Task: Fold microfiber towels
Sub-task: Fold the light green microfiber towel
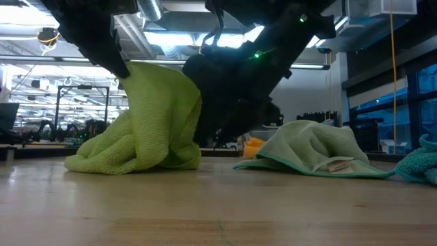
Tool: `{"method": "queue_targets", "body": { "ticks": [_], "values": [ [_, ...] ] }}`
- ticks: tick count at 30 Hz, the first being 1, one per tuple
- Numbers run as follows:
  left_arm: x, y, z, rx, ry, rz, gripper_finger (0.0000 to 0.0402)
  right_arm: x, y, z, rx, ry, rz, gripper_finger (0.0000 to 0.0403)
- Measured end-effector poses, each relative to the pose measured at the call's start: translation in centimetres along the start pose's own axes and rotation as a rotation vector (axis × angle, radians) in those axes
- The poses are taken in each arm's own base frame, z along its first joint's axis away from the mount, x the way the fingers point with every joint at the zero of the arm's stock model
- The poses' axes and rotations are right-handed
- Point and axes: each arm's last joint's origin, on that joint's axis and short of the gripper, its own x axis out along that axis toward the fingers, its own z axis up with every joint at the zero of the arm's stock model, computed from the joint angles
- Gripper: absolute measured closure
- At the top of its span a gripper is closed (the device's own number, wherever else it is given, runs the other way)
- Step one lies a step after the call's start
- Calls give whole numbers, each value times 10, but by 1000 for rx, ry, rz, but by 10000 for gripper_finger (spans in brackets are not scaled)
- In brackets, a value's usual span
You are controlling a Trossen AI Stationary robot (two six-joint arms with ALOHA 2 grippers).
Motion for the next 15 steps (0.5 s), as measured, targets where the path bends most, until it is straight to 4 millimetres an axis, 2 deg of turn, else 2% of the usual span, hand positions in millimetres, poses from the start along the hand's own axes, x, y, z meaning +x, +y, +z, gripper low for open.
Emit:
{"method": "queue_targets", "body": {
  "ticks": [7, 15],
  "values": [
    [0, 0, 0, 0, 0, 0, 401, 8, -5, -8, 16, -91, 37, 150],
    [0, 0, 0, 0, 0, 0, 401, 13, -11, -7, -6, -86, 32, 183]
  ]
}}
